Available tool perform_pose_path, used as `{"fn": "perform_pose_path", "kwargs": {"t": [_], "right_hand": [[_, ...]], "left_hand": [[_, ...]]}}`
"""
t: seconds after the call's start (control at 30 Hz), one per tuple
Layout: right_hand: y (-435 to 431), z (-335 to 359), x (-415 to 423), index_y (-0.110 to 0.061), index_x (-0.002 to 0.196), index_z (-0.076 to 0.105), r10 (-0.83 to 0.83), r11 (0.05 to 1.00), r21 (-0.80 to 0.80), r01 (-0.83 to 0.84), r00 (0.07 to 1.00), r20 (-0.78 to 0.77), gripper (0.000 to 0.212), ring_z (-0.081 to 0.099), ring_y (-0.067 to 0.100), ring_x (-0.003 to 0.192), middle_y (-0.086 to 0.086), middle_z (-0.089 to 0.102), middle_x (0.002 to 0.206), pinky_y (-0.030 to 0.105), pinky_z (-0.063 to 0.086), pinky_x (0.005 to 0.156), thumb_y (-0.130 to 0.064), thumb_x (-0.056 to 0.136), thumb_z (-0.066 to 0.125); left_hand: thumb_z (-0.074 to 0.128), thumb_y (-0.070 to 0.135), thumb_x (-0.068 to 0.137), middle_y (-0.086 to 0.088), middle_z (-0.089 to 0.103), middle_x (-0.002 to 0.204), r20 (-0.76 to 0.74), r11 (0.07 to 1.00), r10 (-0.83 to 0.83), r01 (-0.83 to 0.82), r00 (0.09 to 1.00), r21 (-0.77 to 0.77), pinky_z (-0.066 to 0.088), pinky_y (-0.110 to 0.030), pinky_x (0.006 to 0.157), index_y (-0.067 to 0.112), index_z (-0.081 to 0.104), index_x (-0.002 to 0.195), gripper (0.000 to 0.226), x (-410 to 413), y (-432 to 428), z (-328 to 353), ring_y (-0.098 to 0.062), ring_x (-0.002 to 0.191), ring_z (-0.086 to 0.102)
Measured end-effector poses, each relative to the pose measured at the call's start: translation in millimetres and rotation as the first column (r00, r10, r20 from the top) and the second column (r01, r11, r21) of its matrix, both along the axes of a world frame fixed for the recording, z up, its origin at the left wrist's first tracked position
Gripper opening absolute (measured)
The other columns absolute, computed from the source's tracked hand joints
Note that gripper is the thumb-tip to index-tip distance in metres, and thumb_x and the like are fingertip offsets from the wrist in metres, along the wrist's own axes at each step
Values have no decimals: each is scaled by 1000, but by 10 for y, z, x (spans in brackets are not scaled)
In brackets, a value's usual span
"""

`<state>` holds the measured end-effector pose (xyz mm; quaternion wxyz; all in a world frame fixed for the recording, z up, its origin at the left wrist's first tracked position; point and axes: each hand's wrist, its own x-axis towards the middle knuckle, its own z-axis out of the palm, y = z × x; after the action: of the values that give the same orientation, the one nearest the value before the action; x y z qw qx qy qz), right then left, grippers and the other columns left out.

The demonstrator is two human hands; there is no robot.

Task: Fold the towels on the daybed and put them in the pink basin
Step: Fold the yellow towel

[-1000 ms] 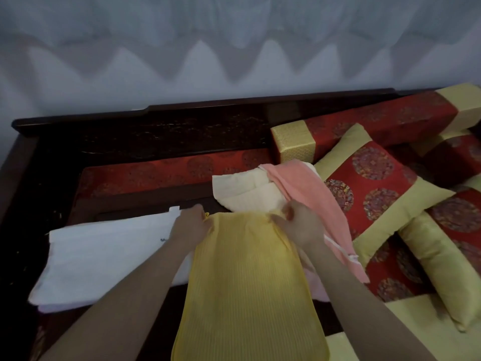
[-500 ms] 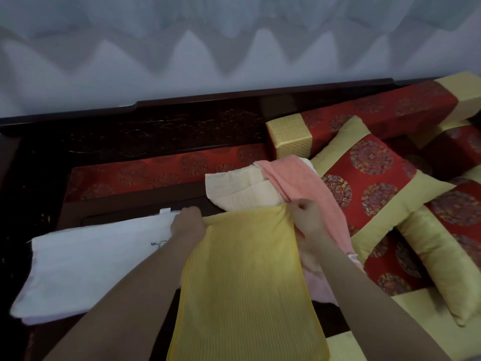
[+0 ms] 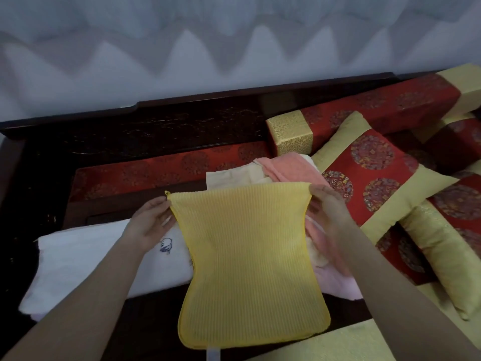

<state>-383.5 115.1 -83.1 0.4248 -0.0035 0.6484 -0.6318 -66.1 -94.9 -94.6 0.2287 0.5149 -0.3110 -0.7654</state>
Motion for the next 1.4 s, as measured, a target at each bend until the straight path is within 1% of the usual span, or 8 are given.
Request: {"fn": "perform_pose_path", "kwargs": {"t": [0.13,0.3,0.43,0.6,0.87,1.0,1.17,1.4], "right_hand": [[231,195,62,-16,74,64,49,988,-141,-61,995,-86,11,54,15,73,2,61,71,29,48,77,-12,77,74],[976,376,257,-21,86,70,165,975,-110,-195,958,-236,24,54,8,66,-3,56,66,17,50,68,-20,63,76],[1563,273,513,-16,106,72,430,900,132,-415,799,-420,41,65,13,89,4,72,92,25,52,81,14,81,57],[1847,-118,685,-27,75,76,646,763,408,-501,572,-506,50,63,7,70,-7,70,77,13,47,66,20,73,63],[1961,-348,772,-22,55,56,863,504,705,-499,317,-393,12,57,14,62,-5,60,64,37,50,57,-32,62,56],[1857,-294,826,-21,61,57,722,666,681,-305,492,-486,27,58,10,57,-7,62,59,27,45,54,-37,73,74],[1608,-445,1114,-16,97,57,544,764,606,-224,729,-417,43,61,14,86,-7,62,89,20,43,63,-44,72,78],[1437,-483,1317,-7,120,50,396,712,690,-131,886,-240,63,50,20,93,2,54,102,34,45,80,-28,70,81]], "left_hand": [[58,9,90,0,69,99,-34,988,-42,37,999,-149,47,-36,96,17,58,124,35,105,155,278,-15,97,65],[66,16,75,2,66,88,46,905,-342,342,939,-251,44,-31,93,26,61,123,49,548,649,643,-13,90,63],[69,-4,75,0,72,109,203,804,-505,543,839,-243,52,-25,87,22,68,114,47,912,1138,473,-16,99,67],[71,12,66,3,71,85,489,581,-608,770,625,-263,46,-20,70,30,72,88,28,1134,1466,18,-5,73,61],[73,16,69,12,70,87,591,403,-702,906,396,-128,50,-21,73,35,73,77,21,1280,1538,-333,-2,75,62],[75,31,67,3,72,80,623,536,-602,831,500,-150,52,-27,76,27,72,74,8,1152,1467,-264,-11,78,67],[83,28,69,-5,63,102,648,876,-218,439,730,-200,48,-34,82,12,56,104,47,659,1601,-247,-23,99,60],[67,34,84,1,59,107,466,900,-382,436,798,-9,41,-34,89,14,50,130,53,270,1747,-69,-21,102,56]]}}
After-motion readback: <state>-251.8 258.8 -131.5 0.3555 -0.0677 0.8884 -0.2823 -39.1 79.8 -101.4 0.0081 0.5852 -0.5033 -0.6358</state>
